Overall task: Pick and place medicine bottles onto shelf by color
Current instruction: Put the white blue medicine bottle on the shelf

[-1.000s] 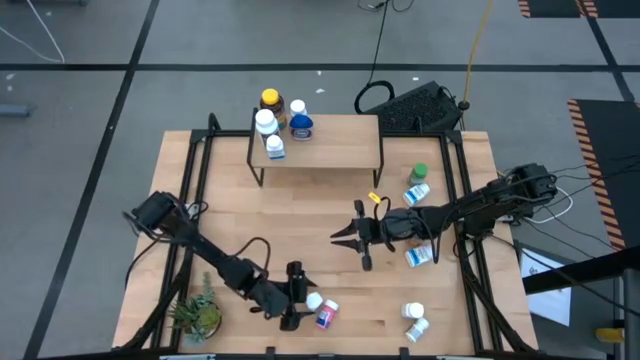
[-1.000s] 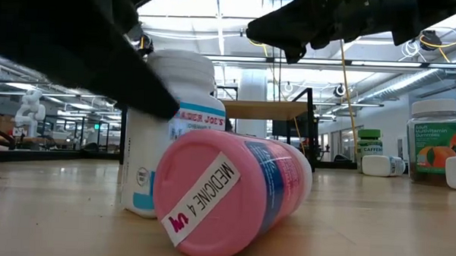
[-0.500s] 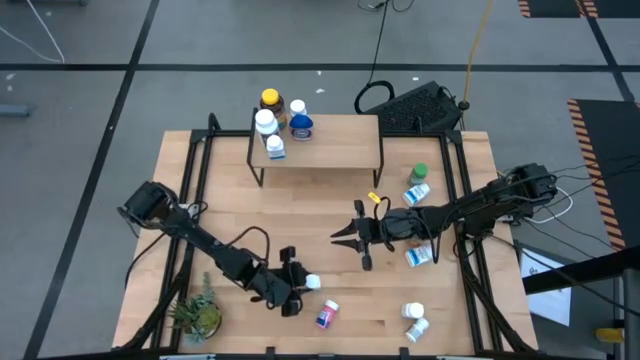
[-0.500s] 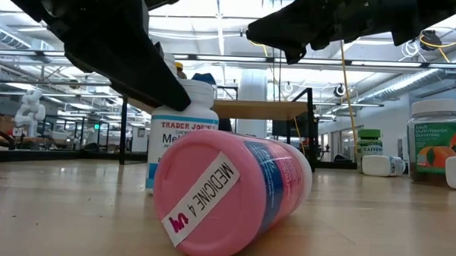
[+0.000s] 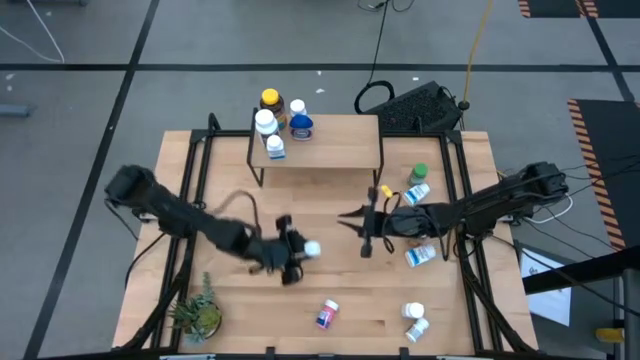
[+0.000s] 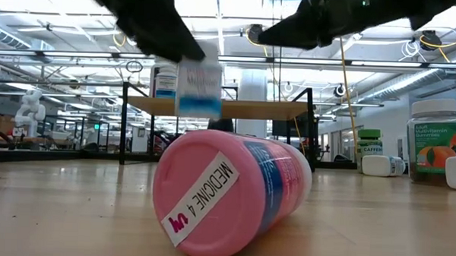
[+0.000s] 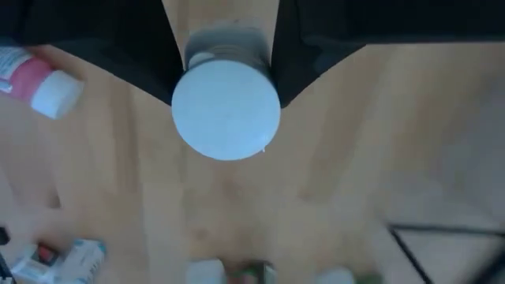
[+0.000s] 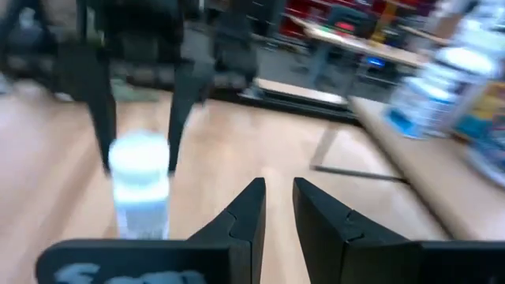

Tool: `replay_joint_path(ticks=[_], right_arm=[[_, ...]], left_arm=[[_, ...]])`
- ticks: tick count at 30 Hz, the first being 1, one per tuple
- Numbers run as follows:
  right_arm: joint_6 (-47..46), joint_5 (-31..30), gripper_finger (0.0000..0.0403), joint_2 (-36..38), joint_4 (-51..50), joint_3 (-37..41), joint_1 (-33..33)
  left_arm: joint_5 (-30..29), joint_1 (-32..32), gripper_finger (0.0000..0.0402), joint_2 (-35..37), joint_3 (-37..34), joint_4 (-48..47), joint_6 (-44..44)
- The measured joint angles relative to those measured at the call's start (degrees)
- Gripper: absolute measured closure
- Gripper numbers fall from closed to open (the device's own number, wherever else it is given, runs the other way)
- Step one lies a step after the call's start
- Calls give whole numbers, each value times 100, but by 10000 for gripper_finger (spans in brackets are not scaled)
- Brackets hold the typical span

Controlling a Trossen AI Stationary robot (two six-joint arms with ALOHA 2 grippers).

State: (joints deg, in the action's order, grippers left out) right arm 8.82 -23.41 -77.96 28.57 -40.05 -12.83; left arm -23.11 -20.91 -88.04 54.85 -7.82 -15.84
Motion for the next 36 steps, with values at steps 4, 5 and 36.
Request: replay_joint_path(ticks=[4, 5, 36], right_arm=[[-52, -56, 344, 450, -150, 0, -6], [-52, -51, 344, 526, -200, 0, -21], [409, -31, 344, 591, -204, 0, 124]], left_arm=[[70, 946, 243, 985, 2, -408, 1023], [148, 1223, 243, 1180, 2, -416, 1293], [3189, 4847, 218, 1402, 0, 141, 3075]])
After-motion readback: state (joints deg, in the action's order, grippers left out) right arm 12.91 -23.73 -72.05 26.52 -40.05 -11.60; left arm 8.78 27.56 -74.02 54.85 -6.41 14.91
